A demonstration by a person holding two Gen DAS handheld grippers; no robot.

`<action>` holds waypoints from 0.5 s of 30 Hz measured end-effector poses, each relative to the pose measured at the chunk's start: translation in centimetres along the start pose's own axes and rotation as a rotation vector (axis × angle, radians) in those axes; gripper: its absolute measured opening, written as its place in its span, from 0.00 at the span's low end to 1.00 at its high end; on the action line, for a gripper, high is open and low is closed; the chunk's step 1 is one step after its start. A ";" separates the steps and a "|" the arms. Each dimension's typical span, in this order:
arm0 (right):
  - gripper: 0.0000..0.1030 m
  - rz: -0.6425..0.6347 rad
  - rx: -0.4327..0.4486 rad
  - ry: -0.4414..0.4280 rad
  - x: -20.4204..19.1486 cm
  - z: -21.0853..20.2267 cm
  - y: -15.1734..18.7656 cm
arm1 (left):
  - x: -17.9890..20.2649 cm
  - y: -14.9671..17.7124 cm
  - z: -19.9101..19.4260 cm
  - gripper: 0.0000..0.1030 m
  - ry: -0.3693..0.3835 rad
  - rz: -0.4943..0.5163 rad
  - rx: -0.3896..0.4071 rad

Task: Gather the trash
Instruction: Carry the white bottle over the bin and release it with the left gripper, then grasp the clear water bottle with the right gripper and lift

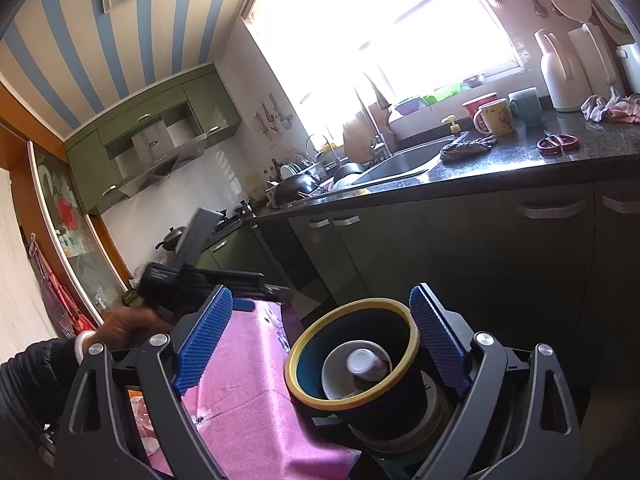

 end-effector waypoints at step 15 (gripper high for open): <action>0.88 -0.144 -0.175 -0.220 -12.0 5.6 2.4 | -19.9 7.8 -27.7 0.93 -0.149 -0.177 0.606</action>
Point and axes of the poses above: each gripper's, at about its wrist camera, not at the fingertips, and z roughly the way its jaws point, x to its right, y to its underside, the point moved 7 cm from there along z, roughly the way its jaws point, and after that the axes turned 12 degrees about -z, right-handed, at the moved point
